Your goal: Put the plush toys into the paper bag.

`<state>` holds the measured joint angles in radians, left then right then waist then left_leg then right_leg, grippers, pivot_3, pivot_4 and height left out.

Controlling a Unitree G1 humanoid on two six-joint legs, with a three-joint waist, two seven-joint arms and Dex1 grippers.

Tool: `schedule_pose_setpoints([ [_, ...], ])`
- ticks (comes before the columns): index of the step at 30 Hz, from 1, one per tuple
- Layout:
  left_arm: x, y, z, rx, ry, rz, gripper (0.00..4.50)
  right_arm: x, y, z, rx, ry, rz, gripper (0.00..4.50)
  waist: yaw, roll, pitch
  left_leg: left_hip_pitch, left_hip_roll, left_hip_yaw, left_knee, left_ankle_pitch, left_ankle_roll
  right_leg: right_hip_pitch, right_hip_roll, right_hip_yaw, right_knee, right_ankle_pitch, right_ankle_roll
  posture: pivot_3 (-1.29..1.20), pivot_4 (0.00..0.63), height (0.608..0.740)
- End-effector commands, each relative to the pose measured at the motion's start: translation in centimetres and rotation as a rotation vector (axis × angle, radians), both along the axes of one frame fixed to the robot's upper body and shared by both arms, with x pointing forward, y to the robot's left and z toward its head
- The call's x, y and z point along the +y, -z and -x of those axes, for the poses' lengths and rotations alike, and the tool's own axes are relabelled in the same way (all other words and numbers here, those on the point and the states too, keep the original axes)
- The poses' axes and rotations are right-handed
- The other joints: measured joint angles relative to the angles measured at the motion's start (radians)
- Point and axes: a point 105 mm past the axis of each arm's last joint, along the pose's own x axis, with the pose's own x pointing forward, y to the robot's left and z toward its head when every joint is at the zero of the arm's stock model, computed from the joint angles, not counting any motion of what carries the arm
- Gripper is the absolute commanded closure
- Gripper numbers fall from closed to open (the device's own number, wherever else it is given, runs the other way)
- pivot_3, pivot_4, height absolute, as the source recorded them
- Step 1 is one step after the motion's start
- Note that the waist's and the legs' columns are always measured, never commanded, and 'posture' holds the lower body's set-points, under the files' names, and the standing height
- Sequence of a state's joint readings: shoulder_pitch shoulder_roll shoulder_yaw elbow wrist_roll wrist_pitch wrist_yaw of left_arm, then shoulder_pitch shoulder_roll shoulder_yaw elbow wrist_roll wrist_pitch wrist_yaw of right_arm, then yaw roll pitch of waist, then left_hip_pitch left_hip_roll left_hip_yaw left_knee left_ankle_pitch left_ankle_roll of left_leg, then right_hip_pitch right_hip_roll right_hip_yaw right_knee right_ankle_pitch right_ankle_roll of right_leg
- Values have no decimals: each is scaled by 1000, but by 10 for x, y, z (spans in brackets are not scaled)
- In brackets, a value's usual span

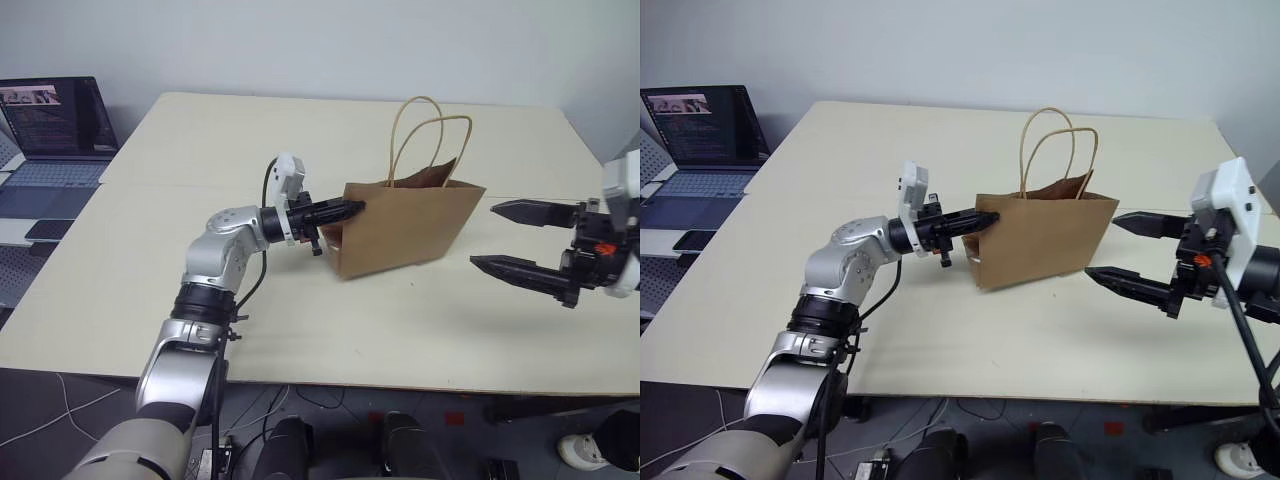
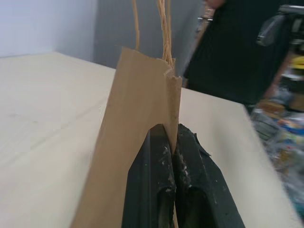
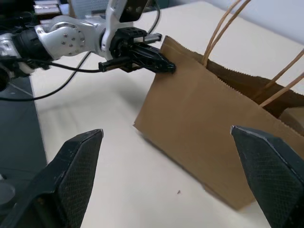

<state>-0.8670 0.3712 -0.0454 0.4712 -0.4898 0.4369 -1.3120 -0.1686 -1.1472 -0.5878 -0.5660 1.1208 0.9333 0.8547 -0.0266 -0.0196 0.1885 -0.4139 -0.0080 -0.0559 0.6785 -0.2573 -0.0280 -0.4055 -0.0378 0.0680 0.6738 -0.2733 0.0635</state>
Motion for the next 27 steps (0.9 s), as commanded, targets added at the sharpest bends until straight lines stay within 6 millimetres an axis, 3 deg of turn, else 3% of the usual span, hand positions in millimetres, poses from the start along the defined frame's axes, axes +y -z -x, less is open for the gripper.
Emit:
schedule_pose_setpoints([
  [1,-2,-10,9,5,126,-9,4453,-3,-13,13,-29,-28,13,0,0,0,0,0,0,0,0,0,0,0,0,0,0,0,0,0,150,740],
  [8,-7,17,-7,-18,92,-101,4453,-4,-1,23,25,-17,62,0,2,0,0,0,0,0,0,0,0,0,0,0,0,0,0,0,150,740],
  [14,-6,34,-8,-35,68,-148,4453,-7,2,23,29,-5,80,0,2,0,0,0,0,0,0,0,0,0,0,0,0,0,0,0,150,740],
  [18,-1,35,-10,-66,44,-148,3651,-7,4,19,32,-8,83,0,2,0,0,1,1,0,0,0,0,0,0,1,0,0,0,0,150,740],
  [27,21,26,-12,-162,-31,-221,983,-9,4,11,16,-17,93,0,-3,0,0,0,1,0,0,0,0,0,0,0,0,0,0,0,150,740],
])
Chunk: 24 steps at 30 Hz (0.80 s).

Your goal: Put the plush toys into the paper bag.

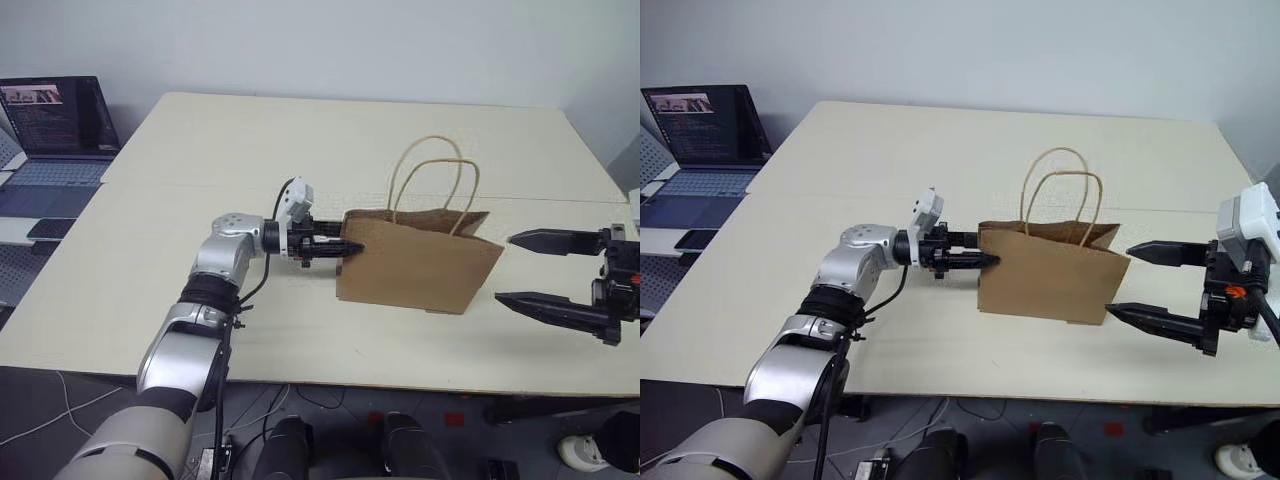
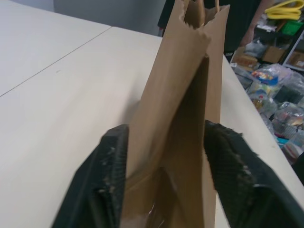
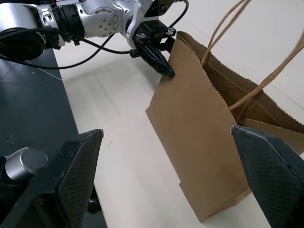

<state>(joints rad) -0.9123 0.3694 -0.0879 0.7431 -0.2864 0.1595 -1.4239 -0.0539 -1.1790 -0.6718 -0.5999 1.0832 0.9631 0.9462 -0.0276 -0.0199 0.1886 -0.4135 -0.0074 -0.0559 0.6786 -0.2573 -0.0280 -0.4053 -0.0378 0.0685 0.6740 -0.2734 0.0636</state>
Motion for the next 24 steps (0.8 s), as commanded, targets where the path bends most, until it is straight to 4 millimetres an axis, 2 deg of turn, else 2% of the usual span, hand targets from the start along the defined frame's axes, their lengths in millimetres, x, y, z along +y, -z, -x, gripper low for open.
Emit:
schedule_pose_setpoints([
  [1,16,-12,2,-111,-32,-54,705,-2,-8,-4,-56,-14,27,0,-3,0,0,0,0,0,0,0,0,0,0,0,0,0,0,0,150,740],
  [2,21,-12,3,-126,-51,-73,394,-4,-8,-6,-61,-6,30,0,-4,0,0,0,0,0,0,0,0,0,0,0,0,0,0,0,150,740],
  [7,62,-8,6,-197,-199,-252,394,-11,-15,-17,-112,-20,34,0,-4,0,0,3,2,0,0,0,0,0,0,1,2,0,0,0,150,740],
  [12,99,-25,32,-273,-290,-333,394,-31,-18,-28,-101,-25,115,0,-3,0,0,3,4,0,-1,0,0,0,-1,2,2,0,0,0,150,740],
  [17,138,-40,62,-253,-404,-382,394,-51,-29,-35,-82,-48,201,0,-5,1,0,5,6,2,-1,0,0,0,-1,2,2,0,0,0,150,740],
  [21,160,-54,73,-226,-480,-376,394,-63,-41,-35,-68,-44,229,0,-3,1,0,7,8,5,-1,0,0,1,-1,2,2,-1,-1,0,150,740],
  [24,167,-65,72,-242,-508,-369,394,-68,-40,-36,-50,-46,246,0,-1,1,0,7,8,6,-1,0,0,1,-1,1,2,-1,-1,0,150,740],
])
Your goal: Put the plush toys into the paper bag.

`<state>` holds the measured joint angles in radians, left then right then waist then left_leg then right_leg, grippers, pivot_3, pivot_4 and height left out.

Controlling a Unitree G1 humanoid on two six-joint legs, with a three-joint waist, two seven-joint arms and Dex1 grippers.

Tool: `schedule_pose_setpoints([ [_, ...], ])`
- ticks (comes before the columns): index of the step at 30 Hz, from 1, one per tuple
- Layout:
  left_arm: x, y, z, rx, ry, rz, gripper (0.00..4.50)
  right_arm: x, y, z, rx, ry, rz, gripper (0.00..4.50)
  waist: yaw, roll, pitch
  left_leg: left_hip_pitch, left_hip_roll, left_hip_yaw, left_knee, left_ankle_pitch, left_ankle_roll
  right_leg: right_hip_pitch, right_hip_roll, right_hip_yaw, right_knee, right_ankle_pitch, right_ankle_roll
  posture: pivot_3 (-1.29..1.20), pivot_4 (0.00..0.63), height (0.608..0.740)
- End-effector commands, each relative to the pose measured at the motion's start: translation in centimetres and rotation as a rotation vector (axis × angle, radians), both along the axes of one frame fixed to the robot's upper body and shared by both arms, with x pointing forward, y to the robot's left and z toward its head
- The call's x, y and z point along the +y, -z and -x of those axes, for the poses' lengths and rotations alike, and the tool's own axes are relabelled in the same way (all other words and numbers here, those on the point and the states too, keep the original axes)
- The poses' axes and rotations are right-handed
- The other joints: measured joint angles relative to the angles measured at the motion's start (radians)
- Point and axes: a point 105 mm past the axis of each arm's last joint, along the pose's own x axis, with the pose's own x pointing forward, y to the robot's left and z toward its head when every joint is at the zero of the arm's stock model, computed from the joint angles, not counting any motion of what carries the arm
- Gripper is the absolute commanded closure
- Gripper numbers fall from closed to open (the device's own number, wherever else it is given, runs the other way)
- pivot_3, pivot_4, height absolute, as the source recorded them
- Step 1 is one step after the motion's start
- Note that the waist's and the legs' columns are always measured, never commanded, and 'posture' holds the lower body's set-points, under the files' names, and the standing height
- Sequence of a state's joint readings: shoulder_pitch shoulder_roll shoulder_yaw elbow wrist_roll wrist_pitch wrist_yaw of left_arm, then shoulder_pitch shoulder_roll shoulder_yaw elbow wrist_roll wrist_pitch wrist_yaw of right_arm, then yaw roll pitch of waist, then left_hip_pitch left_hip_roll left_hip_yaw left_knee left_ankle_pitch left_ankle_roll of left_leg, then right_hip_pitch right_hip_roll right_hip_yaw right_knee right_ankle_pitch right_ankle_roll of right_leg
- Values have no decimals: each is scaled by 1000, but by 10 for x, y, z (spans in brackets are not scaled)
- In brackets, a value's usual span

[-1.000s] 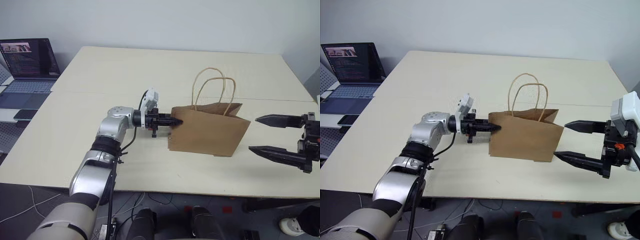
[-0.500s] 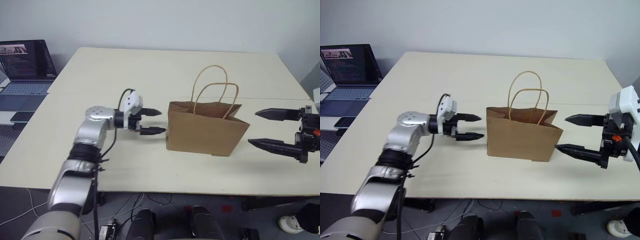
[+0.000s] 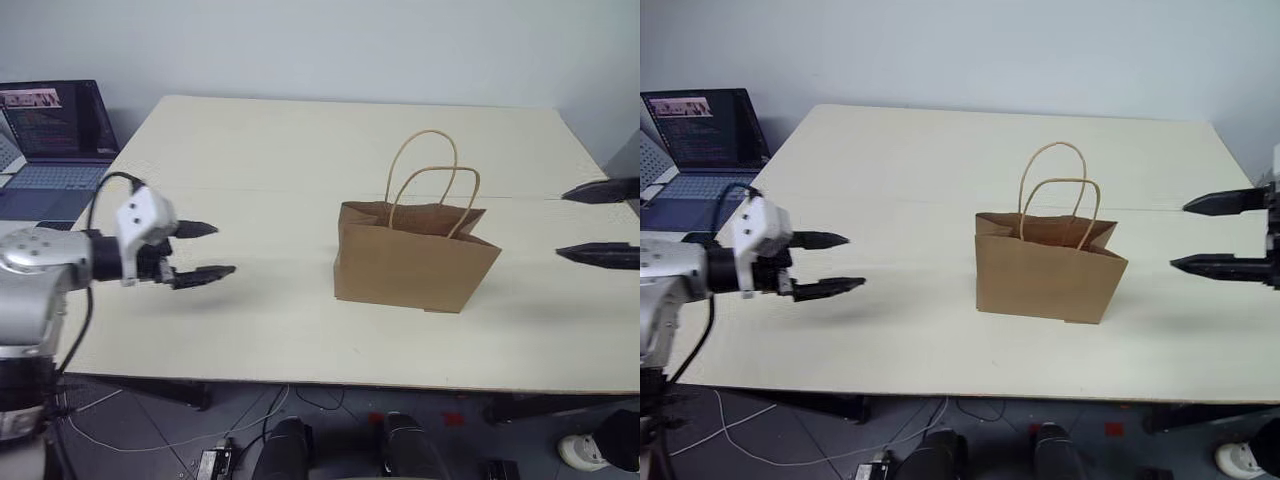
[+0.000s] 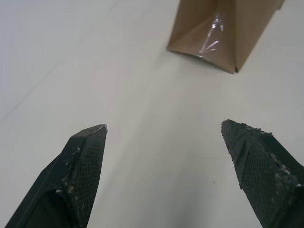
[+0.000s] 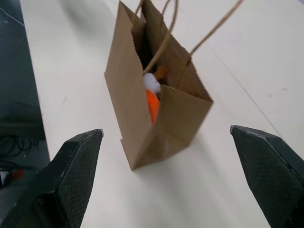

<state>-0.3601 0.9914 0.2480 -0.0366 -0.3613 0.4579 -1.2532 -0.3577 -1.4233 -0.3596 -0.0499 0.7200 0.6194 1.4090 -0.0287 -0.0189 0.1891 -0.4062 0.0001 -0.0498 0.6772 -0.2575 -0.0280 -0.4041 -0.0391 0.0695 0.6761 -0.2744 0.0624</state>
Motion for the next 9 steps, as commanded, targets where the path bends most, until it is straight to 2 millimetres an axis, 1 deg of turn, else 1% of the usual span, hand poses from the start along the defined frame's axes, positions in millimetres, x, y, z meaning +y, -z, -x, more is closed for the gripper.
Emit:
schedule_pose_setpoints([
  [1,3,-25,1,-65,-3,10,394,-5,-4,1,-3,-11,38,0,0,0,0,0,0,0,0,0,0,0,0,0,0,0,0,0,150,740],
  [6,0,-35,-5,-68,26,30,394,-6,-1,-2,4,-4,26,0,-3,0,0,0,0,1,0,0,0,-1,0,1,1,0,0,0,150,740],
  [9,-2,-35,-8,-48,44,26,394,-5,0,-3,7,0,21,0,-3,0,0,0,0,2,0,0,0,-1,1,1,1,0,0,0,150,740],
])
